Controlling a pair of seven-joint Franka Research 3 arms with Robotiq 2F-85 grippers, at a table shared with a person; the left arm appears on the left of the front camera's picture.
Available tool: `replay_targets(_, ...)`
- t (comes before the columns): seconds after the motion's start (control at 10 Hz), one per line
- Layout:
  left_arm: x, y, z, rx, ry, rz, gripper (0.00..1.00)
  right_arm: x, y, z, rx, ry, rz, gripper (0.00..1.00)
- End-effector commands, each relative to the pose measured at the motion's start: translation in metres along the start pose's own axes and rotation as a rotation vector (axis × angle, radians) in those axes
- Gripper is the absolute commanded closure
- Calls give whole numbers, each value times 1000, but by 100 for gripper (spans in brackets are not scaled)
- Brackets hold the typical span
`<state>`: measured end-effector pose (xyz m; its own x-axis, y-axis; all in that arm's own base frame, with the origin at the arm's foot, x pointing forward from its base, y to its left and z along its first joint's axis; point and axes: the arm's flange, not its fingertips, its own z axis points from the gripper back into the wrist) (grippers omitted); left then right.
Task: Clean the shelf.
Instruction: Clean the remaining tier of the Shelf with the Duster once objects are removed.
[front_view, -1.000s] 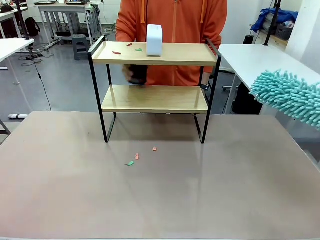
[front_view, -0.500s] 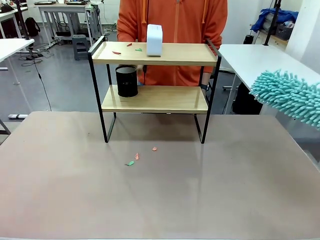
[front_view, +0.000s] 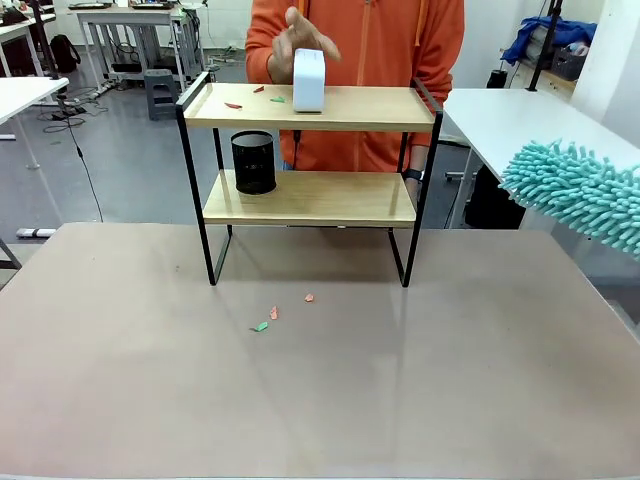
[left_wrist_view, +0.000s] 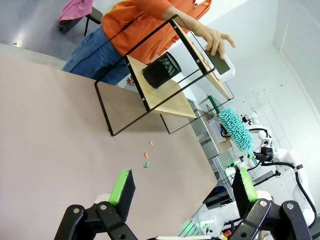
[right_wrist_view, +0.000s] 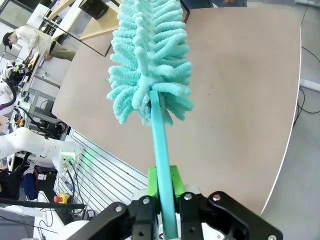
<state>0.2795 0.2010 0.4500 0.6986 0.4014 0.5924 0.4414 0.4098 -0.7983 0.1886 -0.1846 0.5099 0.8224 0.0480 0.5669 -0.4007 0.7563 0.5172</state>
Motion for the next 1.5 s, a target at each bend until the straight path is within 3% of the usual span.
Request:
replay_targets(0.0,0,-2,-2,-15,-18,-18,0,1,-2,5,5,-6,12,87)
replay_targets(0.3,0,-2,-2,-15,-18,-18,0,0,0,0,0,0,0,87)
replay_targets(0.4,0,-2,-2,-15,-18,-18,0,24,16,7,-29,-74,-3,87)
replay_targets(0.6,0,-2,-2,-15,-18,-18,0,100,84,23,-163,-196,83,87)
replay_targets(0.8,0,-2,-2,-15,-18,-18,0,161,139,-5,-269,-224,147,87)
replay_targets(0.9,0,-2,-2,-15,-18,-18,0,176,160,-33,-322,-193,183,87)
replay_targets(1.1,0,-2,-2,-15,-18,-18,0,177,191,-83,-331,-157,299,87)
replay_targets(1.3,0,-2,-2,-15,-18,-18,0,155,191,-85,-257,-97,343,87)
replay_targets(1.4,0,-2,-2,-15,-18,-18,0,179,206,-93,-318,-141,336,87)
